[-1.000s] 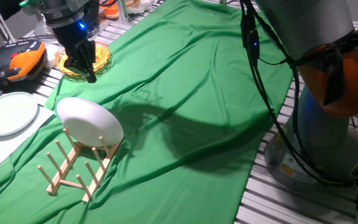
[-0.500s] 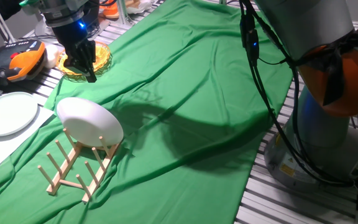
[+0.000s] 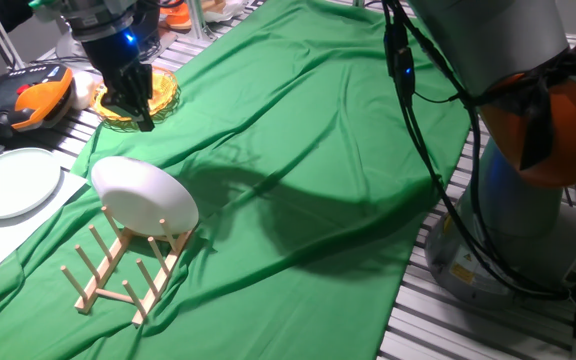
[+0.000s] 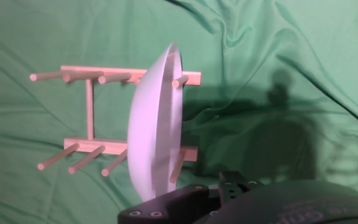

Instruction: Put the dish on the dish rack

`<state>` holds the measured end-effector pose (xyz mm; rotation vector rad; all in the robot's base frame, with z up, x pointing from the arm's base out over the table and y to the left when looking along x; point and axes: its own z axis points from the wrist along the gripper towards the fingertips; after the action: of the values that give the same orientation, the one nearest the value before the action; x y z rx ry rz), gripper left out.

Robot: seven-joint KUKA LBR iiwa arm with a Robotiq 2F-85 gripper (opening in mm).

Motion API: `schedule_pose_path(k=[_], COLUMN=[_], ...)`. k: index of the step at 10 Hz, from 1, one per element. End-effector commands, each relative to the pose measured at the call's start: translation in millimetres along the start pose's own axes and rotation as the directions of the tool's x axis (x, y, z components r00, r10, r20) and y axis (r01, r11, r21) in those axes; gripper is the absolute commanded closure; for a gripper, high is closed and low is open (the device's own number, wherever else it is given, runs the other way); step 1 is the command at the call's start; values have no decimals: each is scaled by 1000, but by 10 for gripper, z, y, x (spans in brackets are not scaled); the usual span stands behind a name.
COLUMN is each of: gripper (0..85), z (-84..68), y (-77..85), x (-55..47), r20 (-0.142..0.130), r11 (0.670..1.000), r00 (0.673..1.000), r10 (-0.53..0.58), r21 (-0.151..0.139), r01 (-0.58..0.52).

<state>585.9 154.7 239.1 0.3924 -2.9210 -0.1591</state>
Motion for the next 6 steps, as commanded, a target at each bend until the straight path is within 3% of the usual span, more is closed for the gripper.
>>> schedule_pose_path(k=[1,6], gripper=[850,850], z=[2,4], y=[-1,9], x=[-1,-17], r20=[-2,-6], r11=[1000,1000], r00=[1000,1000], r10=[-1,9], r21=[-5,-11], r01=[1,-9])
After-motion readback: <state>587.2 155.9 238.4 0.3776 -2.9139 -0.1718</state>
